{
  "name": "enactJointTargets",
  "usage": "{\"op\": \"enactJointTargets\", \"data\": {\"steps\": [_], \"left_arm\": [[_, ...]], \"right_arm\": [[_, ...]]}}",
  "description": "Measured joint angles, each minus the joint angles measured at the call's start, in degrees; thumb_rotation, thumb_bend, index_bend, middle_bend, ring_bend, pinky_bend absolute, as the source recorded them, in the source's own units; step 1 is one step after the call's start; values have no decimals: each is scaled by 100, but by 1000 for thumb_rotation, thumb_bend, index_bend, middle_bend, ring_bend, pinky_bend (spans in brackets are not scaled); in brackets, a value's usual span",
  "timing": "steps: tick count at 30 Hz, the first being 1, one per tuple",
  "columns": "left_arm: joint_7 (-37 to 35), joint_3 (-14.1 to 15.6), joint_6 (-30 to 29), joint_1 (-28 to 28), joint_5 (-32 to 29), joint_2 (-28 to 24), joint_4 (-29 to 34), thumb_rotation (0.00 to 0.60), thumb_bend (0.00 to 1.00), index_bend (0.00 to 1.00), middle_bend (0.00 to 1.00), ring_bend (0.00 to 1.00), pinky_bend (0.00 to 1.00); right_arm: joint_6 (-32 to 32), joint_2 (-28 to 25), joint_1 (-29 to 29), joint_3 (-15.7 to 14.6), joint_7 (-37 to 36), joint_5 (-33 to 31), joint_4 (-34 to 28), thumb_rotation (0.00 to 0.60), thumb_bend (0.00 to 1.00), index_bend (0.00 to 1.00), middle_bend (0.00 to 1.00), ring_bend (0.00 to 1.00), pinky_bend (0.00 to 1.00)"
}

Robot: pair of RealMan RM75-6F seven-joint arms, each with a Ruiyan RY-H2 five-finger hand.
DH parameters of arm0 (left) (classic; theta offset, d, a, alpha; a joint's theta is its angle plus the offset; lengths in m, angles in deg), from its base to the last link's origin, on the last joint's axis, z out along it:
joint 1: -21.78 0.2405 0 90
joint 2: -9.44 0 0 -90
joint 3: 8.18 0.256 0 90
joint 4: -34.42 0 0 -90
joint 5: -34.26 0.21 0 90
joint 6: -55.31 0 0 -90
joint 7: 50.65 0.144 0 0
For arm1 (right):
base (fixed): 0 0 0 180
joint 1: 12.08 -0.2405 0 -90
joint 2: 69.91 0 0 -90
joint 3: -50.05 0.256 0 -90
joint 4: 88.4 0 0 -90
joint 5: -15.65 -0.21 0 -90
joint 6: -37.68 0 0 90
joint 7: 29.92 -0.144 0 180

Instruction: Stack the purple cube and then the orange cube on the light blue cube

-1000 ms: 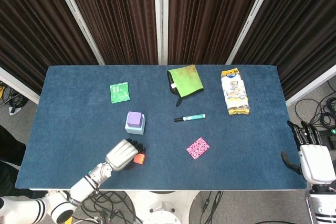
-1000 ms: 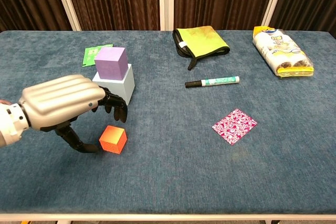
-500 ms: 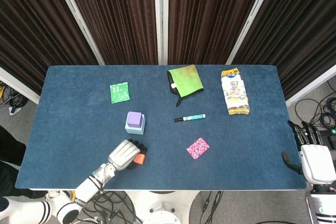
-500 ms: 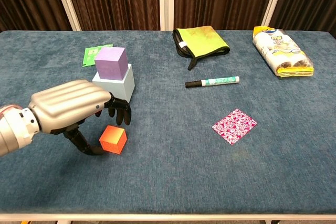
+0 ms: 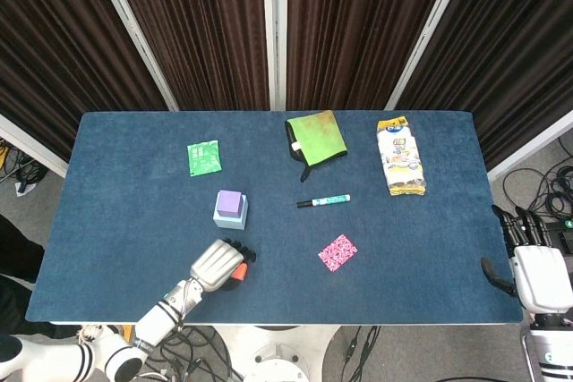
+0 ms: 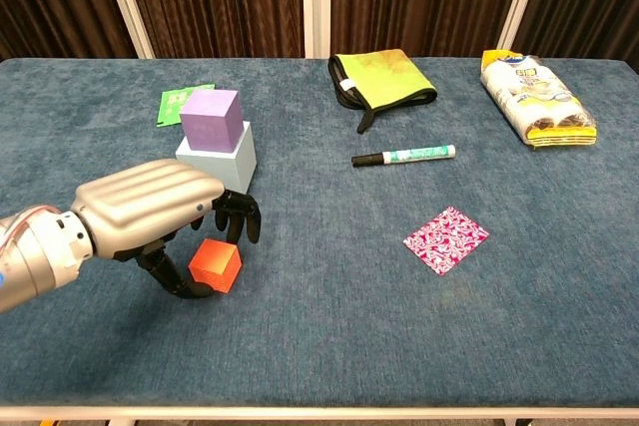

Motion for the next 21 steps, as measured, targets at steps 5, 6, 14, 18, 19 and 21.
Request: {"op": "enactJointTargets", "data": {"steps": [5, 6, 14, 18, 19, 21], "left_arm": [[6, -15, -15, -6, -22, 59, -32, 600, 273, 447, 590, 434, 495], [4, -16, -21, -5, -25, 68, -38, 600, 280, 449, 593, 436, 497], [26, -19, -66, 7, -46, 58, -46, 600, 308, 457, 613, 443, 504], [60, -19, -116, 15, -24, -88, 72, 600, 308, 457, 617, 444, 504], [76, -17, -139, 21, -14, -171, 136, 600, 308, 457, 617, 445, 503], [103, -13, -174, 34, -6, -330, 260, 600, 308, 457, 617, 445, 502]], "right_arm": [[3, -4, 1, 2, -22, -15, 8, 600, 272, 20, 146, 0, 0], [11, -5, -1, 2, -24, -21, 9, 600, 272, 20, 146, 0, 0], [-2, -10, 3, 1, -48, -14, 16, 600, 272, 20, 146, 0, 0], [-4, -23, 3, 7, -70, -22, 13, 600, 273, 20, 146, 0, 0], [-3, -26, 1, 9, -74, -21, 10, 600, 272, 20, 146, 0, 0], [5, -32, -1, 6, -77, -21, 8, 600, 272, 20, 146, 0, 0]]}}
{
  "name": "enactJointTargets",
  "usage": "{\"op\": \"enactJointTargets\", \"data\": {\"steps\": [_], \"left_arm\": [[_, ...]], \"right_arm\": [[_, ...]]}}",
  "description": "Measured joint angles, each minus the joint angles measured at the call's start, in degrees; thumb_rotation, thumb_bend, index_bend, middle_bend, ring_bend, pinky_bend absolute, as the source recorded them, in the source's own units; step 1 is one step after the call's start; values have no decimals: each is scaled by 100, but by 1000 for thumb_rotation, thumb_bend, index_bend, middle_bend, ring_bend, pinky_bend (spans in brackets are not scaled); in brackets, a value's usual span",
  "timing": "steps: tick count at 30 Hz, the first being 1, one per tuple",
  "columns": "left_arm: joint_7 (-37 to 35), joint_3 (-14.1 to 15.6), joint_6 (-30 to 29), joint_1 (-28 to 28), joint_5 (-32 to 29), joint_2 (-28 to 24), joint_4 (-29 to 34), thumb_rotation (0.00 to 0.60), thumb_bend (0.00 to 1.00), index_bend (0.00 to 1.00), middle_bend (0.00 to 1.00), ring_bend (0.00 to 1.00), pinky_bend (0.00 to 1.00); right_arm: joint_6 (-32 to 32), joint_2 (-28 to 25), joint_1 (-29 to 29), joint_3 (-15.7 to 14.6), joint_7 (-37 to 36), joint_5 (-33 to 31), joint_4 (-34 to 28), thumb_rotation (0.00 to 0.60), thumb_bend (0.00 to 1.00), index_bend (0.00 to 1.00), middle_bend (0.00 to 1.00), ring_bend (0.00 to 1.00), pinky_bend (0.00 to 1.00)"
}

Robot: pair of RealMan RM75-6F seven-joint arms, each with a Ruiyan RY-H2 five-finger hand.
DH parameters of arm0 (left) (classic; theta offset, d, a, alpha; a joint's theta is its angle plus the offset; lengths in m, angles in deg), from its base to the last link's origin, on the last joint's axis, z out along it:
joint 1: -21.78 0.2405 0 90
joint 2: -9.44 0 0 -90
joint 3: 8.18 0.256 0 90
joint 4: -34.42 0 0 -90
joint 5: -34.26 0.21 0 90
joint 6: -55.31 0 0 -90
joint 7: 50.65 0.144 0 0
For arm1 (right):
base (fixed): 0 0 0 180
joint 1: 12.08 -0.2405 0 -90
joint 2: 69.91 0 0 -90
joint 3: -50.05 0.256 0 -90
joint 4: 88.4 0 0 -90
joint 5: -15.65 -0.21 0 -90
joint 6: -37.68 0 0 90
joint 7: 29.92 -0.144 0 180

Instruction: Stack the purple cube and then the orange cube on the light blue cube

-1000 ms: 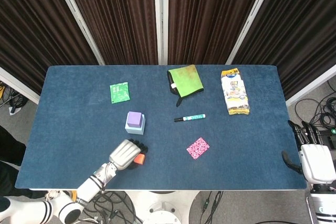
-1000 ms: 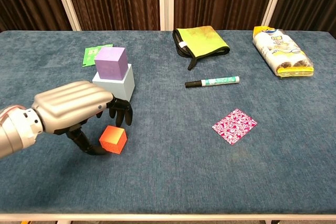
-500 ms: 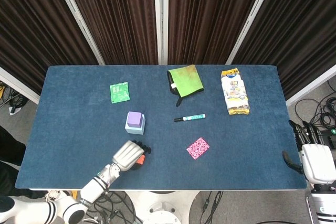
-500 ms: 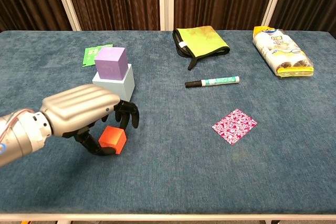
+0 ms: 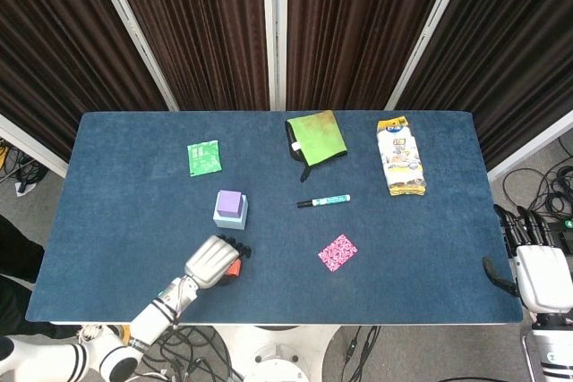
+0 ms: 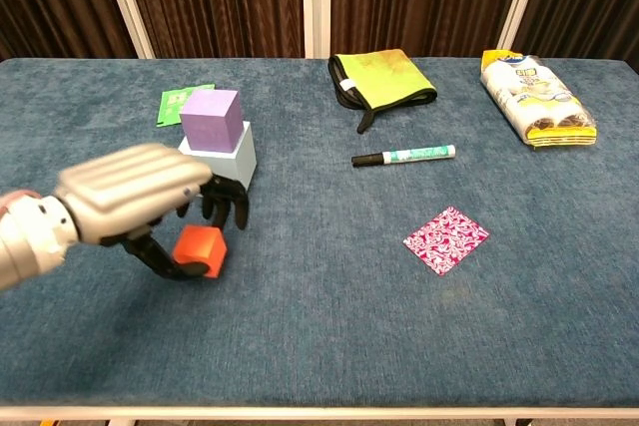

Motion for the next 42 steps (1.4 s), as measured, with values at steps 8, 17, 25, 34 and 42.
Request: {"op": "enactJointTargets", "data": {"steps": [8, 17, 25, 34, 42], "left_arm": [[138, 3, -128, 63, -21, -1119, 646, 600, 308, 459, 617, 445, 501], [97, -232, -153, -29, -96, -2088, 788, 600, 309, 462, 617, 444, 499], [305, -648, 22, -425, -238, -2271, 556, 600, 309, 462, 617, 445, 498], [226, -973, 397, -872, -476, -2194, 694, 600, 309, 462, 618, 445, 492], [-12, -923, 578, -1218, 72, -2030, 666, 600, 310, 462, 618, 445, 489]], "right_arm": [[-10, 44, 10, -22, 43, 22, 32, 600, 272, 20, 146, 0, 0], [-58, 73, 26, -40, 148, 79, 6, 600, 272, 20, 148, 0, 0], [-89, 80, 32, -37, 208, 103, -23, 600, 272, 20, 148, 0, 0], [-76, 87, 28, -37, 231, 90, -24, 600, 272, 20, 148, 0, 0], [-108, 91, 43, -40, 218, 106, -13, 600, 273, 20, 149, 0, 0]]}}
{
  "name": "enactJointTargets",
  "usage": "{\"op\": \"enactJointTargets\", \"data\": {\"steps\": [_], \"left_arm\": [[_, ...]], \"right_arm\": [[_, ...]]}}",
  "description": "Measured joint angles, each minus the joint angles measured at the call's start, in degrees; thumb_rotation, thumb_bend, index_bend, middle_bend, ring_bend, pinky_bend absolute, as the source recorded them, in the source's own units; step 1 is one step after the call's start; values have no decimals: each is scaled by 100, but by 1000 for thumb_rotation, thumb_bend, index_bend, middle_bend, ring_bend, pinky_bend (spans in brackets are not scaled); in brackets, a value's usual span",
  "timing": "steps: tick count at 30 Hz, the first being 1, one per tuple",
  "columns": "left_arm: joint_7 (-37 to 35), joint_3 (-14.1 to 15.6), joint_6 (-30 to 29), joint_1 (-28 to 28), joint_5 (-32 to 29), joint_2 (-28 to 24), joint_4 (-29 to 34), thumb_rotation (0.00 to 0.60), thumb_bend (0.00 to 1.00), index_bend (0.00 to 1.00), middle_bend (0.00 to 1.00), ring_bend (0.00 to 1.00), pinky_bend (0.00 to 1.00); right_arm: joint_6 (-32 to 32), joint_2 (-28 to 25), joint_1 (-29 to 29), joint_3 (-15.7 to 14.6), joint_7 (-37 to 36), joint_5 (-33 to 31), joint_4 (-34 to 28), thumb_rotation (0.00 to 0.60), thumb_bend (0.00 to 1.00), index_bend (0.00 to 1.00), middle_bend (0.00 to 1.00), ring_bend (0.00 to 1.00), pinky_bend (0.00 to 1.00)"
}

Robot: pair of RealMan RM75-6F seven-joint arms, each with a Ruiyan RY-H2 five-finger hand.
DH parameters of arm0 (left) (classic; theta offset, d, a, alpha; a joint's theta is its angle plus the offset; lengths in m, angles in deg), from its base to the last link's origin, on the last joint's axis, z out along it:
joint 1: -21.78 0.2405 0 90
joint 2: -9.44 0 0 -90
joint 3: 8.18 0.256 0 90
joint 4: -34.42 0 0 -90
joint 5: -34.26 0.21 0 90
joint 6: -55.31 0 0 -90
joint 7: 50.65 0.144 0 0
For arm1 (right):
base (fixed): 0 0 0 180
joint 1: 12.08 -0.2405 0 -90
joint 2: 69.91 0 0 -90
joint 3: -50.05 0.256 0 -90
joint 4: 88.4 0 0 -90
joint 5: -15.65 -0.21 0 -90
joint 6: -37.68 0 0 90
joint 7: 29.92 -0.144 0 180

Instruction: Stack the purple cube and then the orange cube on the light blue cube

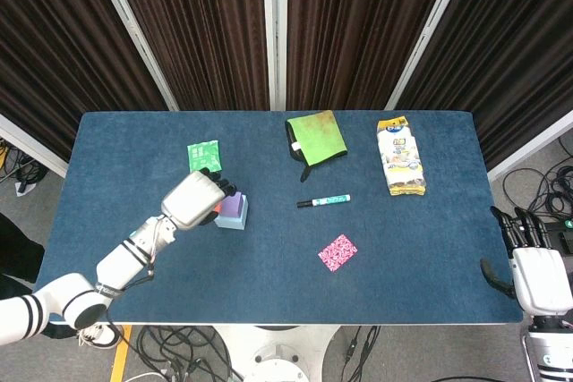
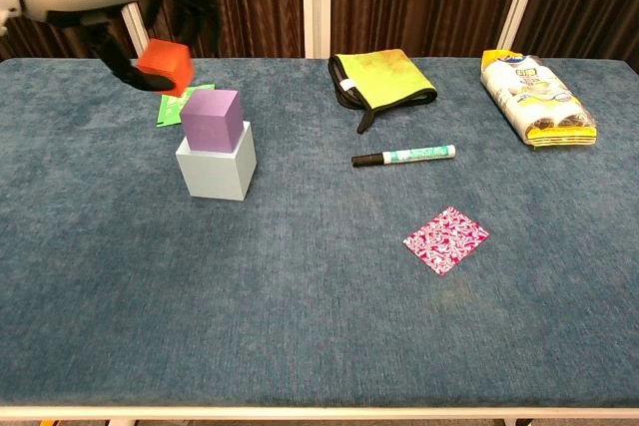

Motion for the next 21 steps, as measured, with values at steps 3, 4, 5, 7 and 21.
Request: {"op": "enactJointTargets", "data": {"steps": [3, 4, 5, 7, 21], "left_arm": [[-324, 53, 86, -160, 281, 93, -171, 600, 310, 462, 618, 445, 487], [-460, 65, 120, -219, 324, 133, -246, 600, 310, 462, 618, 445, 486], [-550, 72, 145, -263, 344, 162, -307, 600, 310, 462, 618, 445, 486], [-692, 84, 188, -343, 378, 211, -448, 600, 310, 462, 618, 445, 486], [-1352, 21, 315, -485, 42, 178, -649, 600, 309, 462, 618, 445, 485]], "right_arm": [[-9, 4, 3, 4, -8, -2, 7, 600, 272, 20, 149, 0, 0], [-7, 3, 3, 4, -10, -2, 7, 600, 272, 20, 149, 0, 0], [-7, 2, 3, 4, -11, -2, 6, 600, 272, 20, 149, 0, 0], [-7, -1, 0, 11, -12, -6, 3, 600, 272, 20, 149, 0, 0], [47, 63, -24, 22, 100, -70, 21, 600, 272, 20, 149, 0, 0]]}}
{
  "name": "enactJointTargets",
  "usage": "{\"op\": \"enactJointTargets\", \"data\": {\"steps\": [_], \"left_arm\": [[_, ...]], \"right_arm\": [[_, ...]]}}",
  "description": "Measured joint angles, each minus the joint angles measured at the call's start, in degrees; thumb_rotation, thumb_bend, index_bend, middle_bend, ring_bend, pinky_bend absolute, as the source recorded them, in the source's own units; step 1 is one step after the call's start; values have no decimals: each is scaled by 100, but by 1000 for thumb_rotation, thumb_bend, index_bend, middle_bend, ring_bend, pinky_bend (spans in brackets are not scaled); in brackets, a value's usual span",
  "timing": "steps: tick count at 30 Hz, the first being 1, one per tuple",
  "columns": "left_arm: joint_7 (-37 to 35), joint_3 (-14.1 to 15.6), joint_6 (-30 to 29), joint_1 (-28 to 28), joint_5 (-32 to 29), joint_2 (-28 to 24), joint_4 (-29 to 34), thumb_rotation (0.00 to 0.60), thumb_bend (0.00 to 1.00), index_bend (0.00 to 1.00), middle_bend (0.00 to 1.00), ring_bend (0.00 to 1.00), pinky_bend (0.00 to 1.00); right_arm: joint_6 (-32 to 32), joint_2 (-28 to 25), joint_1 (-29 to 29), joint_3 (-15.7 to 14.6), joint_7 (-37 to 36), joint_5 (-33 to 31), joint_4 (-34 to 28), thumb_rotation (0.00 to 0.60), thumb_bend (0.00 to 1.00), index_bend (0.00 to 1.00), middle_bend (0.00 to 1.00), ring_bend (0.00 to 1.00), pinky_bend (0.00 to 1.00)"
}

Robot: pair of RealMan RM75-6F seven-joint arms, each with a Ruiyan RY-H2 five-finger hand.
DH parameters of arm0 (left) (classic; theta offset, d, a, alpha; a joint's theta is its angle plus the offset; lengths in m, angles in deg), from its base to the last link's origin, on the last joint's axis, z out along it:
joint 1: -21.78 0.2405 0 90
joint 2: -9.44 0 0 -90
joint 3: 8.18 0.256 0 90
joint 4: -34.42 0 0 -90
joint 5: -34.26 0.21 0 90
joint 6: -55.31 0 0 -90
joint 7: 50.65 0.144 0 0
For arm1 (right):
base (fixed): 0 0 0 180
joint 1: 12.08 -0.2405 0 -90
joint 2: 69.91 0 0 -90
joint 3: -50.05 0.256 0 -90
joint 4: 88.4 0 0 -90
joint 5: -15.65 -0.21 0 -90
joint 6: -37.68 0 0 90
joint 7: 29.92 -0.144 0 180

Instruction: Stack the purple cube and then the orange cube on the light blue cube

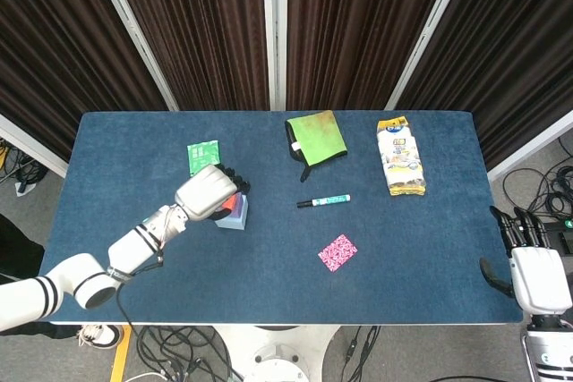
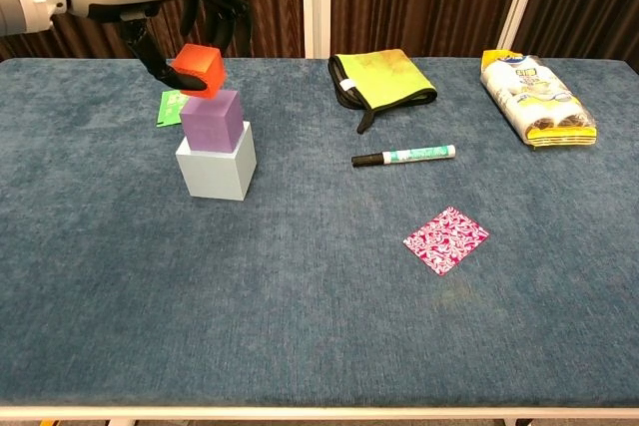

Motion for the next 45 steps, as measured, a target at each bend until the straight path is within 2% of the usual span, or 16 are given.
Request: {"op": "enactJointTargets", "data": {"steps": [3, 27, 45], "left_arm": [[-93, -28, 11, 12, -199, 4, 40, 600, 310, 462, 618, 445, 484], [-944, 161, -43, -184, 217, 331, -633, 600, 310, 462, 618, 445, 483], [-1280, 259, -17, -248, 216, 414, -897, 600, 310, 463, 618, 445, 481]], "right_arm": [[5, 8, -2, -1, 7, -4, 8, 600, 272, 20, 149, 0, 0], [56, 8, -28, 38, 24, -116, -17, 600, 272, 20, 149, 0, 0], [77, 28, -47, 50, 113, -154, -41, 600, 272, 20, 149, 0, 0]]}}
